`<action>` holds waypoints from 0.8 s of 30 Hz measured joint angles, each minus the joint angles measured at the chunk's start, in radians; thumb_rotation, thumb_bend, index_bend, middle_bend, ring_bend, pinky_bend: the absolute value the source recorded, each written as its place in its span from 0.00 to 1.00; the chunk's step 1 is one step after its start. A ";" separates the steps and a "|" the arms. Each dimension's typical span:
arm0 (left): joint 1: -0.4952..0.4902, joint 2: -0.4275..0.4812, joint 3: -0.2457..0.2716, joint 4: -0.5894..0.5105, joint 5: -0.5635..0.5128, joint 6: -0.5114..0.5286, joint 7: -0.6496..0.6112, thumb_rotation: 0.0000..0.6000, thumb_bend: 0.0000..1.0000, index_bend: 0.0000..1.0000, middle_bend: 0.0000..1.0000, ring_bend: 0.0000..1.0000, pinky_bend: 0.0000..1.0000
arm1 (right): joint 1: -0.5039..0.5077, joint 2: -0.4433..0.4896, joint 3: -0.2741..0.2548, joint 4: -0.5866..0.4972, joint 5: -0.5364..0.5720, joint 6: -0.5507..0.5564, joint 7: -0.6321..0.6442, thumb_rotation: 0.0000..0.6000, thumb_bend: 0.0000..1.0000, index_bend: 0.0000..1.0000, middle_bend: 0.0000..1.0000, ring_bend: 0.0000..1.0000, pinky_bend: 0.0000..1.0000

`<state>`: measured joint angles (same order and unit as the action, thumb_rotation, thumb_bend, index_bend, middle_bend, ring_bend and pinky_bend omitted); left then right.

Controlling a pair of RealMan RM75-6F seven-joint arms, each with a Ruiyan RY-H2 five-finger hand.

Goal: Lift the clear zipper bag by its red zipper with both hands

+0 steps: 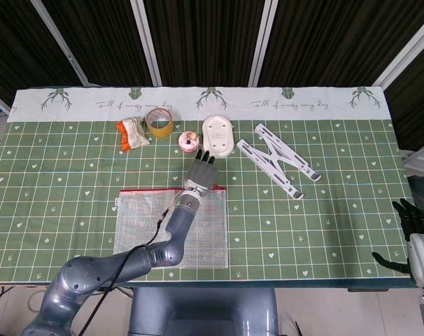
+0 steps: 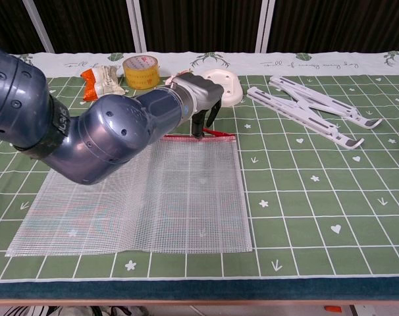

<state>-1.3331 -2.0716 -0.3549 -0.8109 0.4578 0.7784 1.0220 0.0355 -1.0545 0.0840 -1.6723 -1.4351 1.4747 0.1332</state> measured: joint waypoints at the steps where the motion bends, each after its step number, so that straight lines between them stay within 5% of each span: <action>1: -0.003 -0.005 -0.001 0.009 0.002 -0.003 -0.002 1.00 0.29 0.49 0.15 0.00 0.00 | 0.000 0.000 0.000 0.000 0.001 -0.001 0.000 1.00 0.19 0.00 0.00 0.00 0.21; 24: -0.020 -0.054 -0.006 0.100 0.022 -0.043 -0.013 1.00 0.35 0.59 0.18 0.00 0.00 | -0.001 0.003 0.001 -0.006 0.003 -0.004 0.012 1.00 0.21 0.00 0.00 0.00 0.21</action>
<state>-1.3528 -2.1251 -0.3605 -0.7113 0.4796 0.7353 1.0085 0.0342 -1.0512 0.0851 -1.6781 -1.4322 1.4705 0.1451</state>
